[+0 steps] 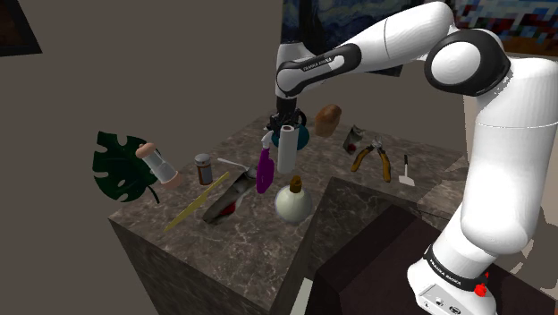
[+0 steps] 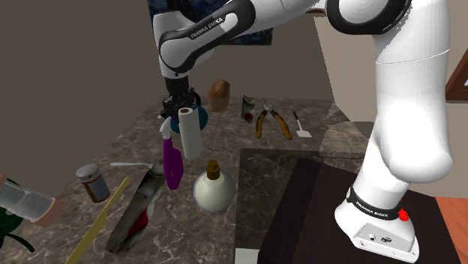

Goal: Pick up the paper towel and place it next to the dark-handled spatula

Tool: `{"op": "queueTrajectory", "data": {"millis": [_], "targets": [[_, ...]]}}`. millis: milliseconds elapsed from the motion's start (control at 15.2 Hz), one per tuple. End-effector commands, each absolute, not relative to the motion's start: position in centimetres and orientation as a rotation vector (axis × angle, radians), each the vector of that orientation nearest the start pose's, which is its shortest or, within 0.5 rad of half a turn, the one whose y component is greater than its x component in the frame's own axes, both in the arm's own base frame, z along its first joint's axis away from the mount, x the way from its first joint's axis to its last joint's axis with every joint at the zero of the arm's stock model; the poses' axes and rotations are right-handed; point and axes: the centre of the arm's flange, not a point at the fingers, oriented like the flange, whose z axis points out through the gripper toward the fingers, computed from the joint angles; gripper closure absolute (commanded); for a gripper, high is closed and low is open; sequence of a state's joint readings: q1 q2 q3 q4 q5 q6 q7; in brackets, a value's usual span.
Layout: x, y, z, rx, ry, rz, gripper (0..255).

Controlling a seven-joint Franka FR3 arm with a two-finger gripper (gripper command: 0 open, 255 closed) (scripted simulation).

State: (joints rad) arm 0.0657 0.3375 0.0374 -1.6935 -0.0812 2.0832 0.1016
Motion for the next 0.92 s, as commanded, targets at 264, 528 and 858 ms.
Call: {"op": "queueTrajectory", "data": {"millis": [264, 528, 858], "targets": [[65.4, 6.1, 40.5, -3.194, -0.059, -0.091, 255], [65.4, 6.1, 41.0, -3.194, -0.059, -0.092, 255], [65.4, 6.1, 43.6, -3.194, -0.059, -0.092, 255]]}}
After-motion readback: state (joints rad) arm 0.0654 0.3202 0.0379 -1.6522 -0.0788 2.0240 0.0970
